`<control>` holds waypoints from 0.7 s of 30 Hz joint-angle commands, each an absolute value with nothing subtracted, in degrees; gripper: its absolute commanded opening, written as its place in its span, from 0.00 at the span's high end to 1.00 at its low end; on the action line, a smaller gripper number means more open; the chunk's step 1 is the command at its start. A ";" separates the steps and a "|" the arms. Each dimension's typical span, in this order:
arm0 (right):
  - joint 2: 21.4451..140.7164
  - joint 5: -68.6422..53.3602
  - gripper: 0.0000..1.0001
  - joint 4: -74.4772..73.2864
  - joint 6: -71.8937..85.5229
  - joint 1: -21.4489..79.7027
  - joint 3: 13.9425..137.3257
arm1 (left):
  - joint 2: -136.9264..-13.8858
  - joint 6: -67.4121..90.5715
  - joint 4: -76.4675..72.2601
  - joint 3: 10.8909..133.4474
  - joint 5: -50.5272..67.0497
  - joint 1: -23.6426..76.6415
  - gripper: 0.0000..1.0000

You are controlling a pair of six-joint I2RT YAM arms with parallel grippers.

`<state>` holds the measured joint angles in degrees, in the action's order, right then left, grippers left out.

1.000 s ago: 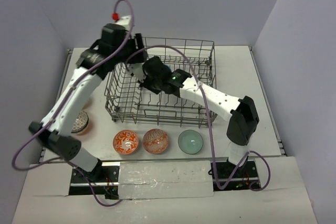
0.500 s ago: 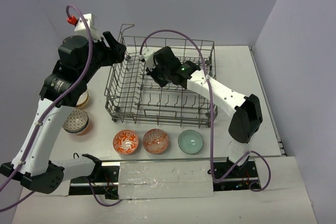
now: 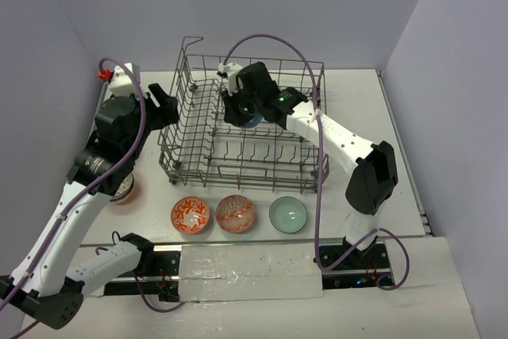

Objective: Load the bowls into the dish rack
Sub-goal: Insert the bowl into the dish rack.

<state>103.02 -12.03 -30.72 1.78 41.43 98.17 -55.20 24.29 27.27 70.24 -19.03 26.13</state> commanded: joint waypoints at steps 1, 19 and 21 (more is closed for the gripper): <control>103.35 -15.99 1.00 -24.61 9.04 40.69 103.70 | -53.00 24.78 21.89 67.60 -21.88 26.28 0.31; 100.10 -3.88 1.00 10.96 46.66 39.11 86.40 | -46.14 25.14 15.73 54.05 -26.18 26.81 0.31; 101.07 -2.38 1.00 13.00 47.37 39.55 85.52 | -47.19 25.23 16.78 54.40 -28.63 27.42 0.31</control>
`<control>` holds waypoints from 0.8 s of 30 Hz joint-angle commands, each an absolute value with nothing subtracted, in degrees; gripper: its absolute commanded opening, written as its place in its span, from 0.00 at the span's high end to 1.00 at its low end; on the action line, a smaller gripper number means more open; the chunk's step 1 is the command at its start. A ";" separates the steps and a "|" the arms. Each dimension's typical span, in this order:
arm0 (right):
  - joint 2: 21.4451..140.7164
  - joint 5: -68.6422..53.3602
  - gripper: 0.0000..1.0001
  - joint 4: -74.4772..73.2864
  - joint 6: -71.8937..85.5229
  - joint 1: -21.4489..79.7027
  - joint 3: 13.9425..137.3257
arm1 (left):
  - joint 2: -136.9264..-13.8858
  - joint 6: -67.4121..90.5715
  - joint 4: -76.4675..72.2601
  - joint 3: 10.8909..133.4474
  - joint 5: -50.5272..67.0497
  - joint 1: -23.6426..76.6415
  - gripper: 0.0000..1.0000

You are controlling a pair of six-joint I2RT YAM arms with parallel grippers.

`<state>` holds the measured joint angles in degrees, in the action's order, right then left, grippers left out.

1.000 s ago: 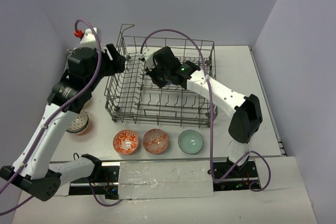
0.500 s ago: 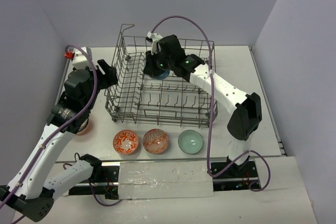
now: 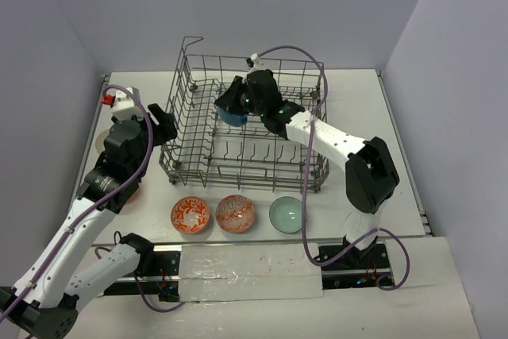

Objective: Load the bowls into the dish rack
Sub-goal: Insert the bowl into the dish rack.

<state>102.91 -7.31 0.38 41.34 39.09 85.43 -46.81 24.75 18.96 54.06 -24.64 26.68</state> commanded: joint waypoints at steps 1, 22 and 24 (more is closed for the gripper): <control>101.42 -1.76 1.00 13.96 47.63 39.72 85.69 | -47.63 25.22 17.14 54.58 -29.61 27.86 0.31; 109.34 -1.57 1.00 33.13 57.66 38.15 84.12 | -56.24 25.84 18.28 53.96 -33.13 29.00 0.32; 108.81 -2.46 1.00 34.97 57.66 37.62 82.36 | -57.73 25.93 18.54 54.23 -33.40 29.00 0.34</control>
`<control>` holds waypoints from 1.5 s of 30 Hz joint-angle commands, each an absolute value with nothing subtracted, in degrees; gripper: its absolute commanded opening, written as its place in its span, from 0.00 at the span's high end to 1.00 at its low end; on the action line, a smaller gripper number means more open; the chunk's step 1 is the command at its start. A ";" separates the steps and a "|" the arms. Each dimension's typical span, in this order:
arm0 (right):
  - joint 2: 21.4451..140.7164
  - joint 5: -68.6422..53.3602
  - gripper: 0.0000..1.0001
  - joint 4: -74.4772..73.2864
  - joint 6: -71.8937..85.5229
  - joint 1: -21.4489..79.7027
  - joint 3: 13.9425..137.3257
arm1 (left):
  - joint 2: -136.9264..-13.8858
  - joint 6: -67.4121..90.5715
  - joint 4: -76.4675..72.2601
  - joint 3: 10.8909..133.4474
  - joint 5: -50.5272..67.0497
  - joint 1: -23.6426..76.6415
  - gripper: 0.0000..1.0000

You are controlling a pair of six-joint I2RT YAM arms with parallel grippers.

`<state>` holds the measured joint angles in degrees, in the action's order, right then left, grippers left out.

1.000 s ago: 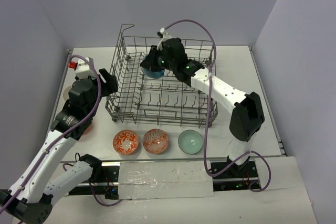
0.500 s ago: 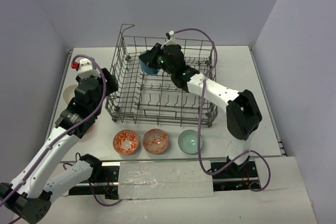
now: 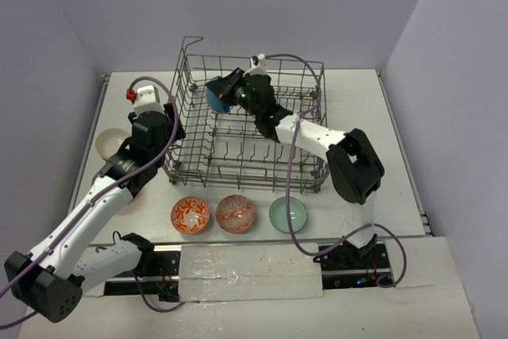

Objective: Load the bowls into the dish rack
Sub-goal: Insert the bowl into the dish rack.

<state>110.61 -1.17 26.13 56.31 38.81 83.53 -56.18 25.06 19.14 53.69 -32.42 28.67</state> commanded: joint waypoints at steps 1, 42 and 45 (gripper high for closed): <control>108.20 -3.42 1.00 35.68 57.66 36.92 81.74 | -58.27 26.01 19.07 54.40 -33.49 29.00 0.34; 119.26 -16.35 1.00 47.81 68.11 30.15 90.26 | -62.23 27.42 27.33 56.69 -37.26 30.41 0.25; 120.41 -17.40 1.00 47.81 68.81 29.36 91.84 | -62.23 27.25 27.07 56.60 -37.18 30.41 0.25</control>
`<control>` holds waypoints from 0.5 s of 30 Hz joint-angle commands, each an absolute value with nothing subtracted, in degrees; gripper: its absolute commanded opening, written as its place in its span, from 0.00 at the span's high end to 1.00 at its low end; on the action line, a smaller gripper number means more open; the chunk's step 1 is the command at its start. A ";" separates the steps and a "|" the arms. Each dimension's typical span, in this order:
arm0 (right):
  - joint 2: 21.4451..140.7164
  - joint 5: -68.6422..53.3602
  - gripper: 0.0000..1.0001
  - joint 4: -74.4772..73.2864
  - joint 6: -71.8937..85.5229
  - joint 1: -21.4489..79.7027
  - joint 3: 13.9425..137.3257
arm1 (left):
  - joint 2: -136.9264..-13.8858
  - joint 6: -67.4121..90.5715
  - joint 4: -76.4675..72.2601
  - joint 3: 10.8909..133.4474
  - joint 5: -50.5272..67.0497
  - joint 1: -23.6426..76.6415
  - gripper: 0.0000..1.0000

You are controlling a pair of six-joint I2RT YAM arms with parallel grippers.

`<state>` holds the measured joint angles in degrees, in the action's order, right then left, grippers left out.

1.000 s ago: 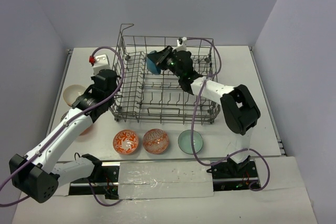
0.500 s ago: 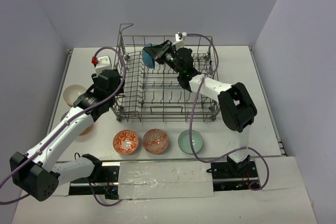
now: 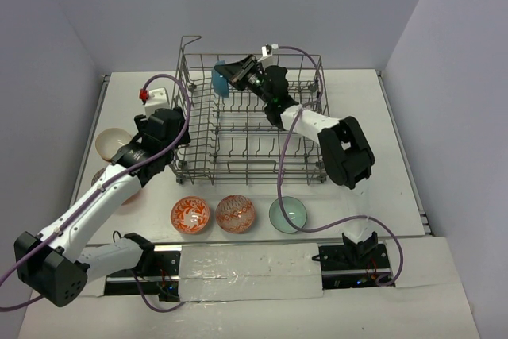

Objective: Load the bowls into the dish rack
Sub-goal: Insert the bowl into the dish rack.

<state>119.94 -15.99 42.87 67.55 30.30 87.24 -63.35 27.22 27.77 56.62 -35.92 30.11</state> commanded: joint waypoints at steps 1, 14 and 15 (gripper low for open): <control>120.67 -17.75 1.00 47.81 68.91 29.18 92.72 | -62.49 27.25 27.07 56.69 -37.26 30.41 0.25; 125.07 -19.25 1.00 43.95 68.56 27.77 99.31 | -62.49 27.07 27.07 56.69 -38.06 30.41 0.25; 125.33 -19.16 1.00 43.51 68.73 27.77 99.93 | -62.58 27.07 26.98 56.69 -38.14 30.41 0.25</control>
<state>124.57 -18.48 41.80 68.18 28.08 95.74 -63.35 27.20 27.75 56.58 -36.97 30.15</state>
